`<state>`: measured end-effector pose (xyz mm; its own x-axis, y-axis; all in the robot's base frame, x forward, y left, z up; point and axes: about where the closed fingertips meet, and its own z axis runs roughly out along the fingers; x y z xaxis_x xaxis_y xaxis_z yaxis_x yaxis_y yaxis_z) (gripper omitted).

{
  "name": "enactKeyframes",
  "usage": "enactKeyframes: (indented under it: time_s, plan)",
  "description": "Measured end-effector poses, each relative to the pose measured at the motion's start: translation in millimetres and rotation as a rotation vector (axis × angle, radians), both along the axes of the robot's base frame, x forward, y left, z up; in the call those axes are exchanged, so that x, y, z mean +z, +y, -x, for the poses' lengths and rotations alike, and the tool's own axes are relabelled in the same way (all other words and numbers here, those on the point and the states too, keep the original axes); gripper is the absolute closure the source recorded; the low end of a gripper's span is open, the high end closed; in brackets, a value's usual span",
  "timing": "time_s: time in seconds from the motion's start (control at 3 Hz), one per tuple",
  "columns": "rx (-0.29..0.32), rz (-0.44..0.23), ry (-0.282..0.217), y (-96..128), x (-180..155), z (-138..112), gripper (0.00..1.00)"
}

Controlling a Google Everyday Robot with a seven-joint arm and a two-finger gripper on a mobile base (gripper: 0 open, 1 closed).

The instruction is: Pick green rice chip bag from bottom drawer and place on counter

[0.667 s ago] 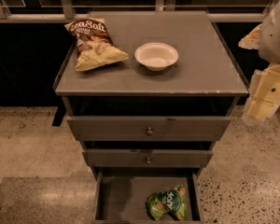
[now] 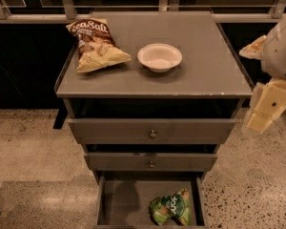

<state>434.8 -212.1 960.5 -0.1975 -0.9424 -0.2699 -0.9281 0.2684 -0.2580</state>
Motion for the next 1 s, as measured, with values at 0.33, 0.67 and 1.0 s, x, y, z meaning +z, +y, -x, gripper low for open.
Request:
enactKeyframes:
  time_s: [0.33, 0.67, 1.0]
  plan:
    - [0.036, -0.148, -0.006, 18, -54, 23, 0.00]
    - [0.008, -0.341, 0.057, 46, -139, 32, 0.00]
    - [-0.031, -0.366, 0.071, 50, -170, 36, 0.00]
